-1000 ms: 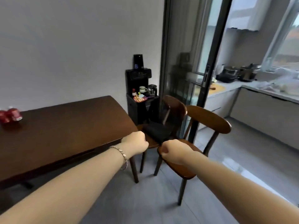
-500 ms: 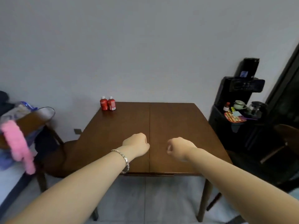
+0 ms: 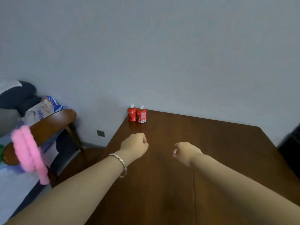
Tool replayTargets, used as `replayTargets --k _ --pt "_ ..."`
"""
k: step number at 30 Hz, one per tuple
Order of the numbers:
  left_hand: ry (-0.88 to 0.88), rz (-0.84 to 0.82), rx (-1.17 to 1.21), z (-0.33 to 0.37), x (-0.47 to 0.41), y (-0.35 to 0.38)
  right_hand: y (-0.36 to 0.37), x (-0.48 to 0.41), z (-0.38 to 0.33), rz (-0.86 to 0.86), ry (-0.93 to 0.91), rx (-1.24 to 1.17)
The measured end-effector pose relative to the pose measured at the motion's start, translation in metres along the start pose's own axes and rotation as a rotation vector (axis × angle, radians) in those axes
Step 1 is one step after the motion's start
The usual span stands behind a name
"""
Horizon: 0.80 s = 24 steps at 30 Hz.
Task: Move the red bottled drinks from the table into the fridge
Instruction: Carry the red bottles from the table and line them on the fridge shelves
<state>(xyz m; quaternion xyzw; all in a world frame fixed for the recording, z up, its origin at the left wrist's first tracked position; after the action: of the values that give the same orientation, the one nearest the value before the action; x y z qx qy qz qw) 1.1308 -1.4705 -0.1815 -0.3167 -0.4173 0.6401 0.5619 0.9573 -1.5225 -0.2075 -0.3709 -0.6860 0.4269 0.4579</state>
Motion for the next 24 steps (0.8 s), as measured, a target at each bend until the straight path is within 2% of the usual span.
replayTargets --k 4,9,15,18,20,24 --pt "-0.005 0.014 0.063 -0.07 -0.098 -0.002 0.013 -0.102 -0.04 -0.033 0.035 -0.082" --pt "-0.045 -0.048 0.105 -0.138 -0.215 -0.003 0.022 -0.222 -0.091 -0.082 0.136 -0.25" --pt "-0.139 0.011 0.256 -0.208 -0.343 0.008 0.027 -0.352 -0.127 -0.008 0.226 -0.479" --pt "-0.184 -0.027 0.317 -0.236 -0.392 0.03 0.039 -0.409 -0.132 0.011 0.242 -0.569" --pt "-0.15 -0.077 0.348 -0.248 -0.418 0.048 0.051 -0.438 -0.133 0.007 0.227 -0.58" --pt "-0.037 -0.044 0.48 -0.261 -0.449 0.075 0.074 -0.47 -0.13 0.085 0.267 -0.712"
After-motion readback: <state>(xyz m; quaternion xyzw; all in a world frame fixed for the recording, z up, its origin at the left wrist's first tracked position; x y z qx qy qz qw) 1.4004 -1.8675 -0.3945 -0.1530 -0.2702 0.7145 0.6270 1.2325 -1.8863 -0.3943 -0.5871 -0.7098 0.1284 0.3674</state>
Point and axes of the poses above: each hand's wrist, its own x-axis away from the middle knuckle, its own y-axis out of the palm, z = x × y, the point moved 6 cm from there along -x, towards the middle knuckle, and after that the axes turned 8 degrees about y, right-handed, at the moved point
